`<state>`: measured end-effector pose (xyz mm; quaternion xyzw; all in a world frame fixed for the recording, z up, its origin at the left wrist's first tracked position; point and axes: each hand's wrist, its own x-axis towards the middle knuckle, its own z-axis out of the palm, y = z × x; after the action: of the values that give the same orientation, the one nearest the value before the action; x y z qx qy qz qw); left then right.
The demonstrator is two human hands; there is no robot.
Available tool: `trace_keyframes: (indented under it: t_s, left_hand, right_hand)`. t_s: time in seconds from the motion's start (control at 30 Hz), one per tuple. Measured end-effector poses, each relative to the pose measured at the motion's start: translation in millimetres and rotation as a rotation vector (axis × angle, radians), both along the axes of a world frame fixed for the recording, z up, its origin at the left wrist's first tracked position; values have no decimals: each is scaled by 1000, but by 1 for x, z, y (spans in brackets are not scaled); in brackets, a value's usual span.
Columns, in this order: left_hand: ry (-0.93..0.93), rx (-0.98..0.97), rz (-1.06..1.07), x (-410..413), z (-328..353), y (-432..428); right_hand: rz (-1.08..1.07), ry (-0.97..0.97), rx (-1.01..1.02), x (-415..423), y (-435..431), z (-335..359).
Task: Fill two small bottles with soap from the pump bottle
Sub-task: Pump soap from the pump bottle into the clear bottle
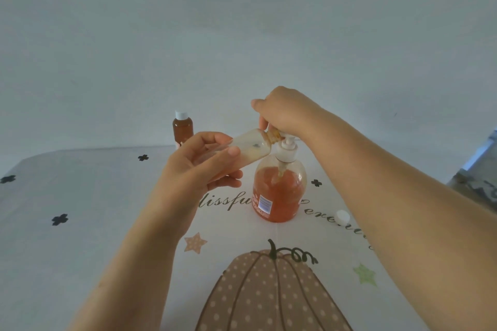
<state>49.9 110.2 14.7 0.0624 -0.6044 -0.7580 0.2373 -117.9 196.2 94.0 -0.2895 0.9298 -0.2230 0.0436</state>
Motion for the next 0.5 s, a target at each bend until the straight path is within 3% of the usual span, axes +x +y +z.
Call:
trace_keyframes:
  t_s: [0.5]
  left_hand:
    - [-40,-22,16,-1,-2,-4]
  right_hand:
    - [-26,-31,-6,0,0,-13]
